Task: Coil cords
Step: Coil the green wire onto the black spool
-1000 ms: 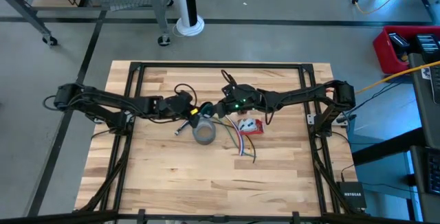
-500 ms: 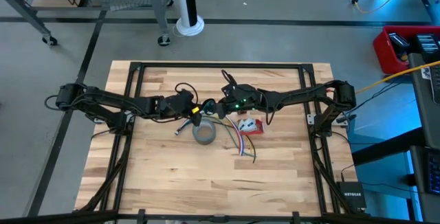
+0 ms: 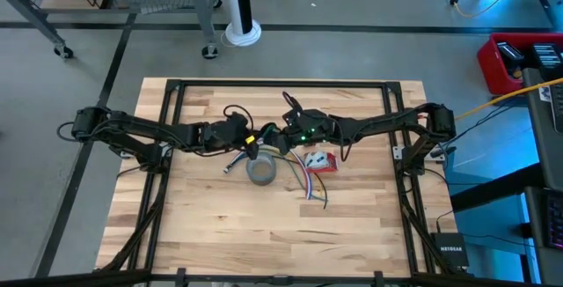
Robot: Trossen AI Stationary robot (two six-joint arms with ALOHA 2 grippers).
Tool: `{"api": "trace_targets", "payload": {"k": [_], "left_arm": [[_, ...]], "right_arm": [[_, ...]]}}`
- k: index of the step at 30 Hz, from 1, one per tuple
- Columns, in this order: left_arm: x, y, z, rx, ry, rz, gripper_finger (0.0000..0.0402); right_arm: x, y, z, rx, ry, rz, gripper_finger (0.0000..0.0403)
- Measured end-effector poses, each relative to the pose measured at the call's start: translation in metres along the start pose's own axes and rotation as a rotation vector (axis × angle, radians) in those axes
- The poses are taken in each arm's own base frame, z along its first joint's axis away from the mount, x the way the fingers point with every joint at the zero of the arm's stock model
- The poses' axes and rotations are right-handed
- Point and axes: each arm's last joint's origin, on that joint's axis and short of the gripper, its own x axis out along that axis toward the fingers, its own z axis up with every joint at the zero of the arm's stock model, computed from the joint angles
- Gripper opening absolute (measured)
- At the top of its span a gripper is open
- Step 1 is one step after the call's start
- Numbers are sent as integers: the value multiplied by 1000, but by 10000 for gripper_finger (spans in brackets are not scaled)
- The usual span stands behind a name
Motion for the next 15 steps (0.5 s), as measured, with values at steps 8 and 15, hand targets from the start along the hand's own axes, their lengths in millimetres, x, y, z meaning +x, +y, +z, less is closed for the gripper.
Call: {"api": "trace_targets", "payload": {"k": [8,15], "left_arm": [[0,-1,1,19,-18,-2,0],[0,-1,1,20,-28,14,0]], "right_arm": [[0,0,0,-1,0,1,85],[0,0,0,0,-3,-3,85]]}}
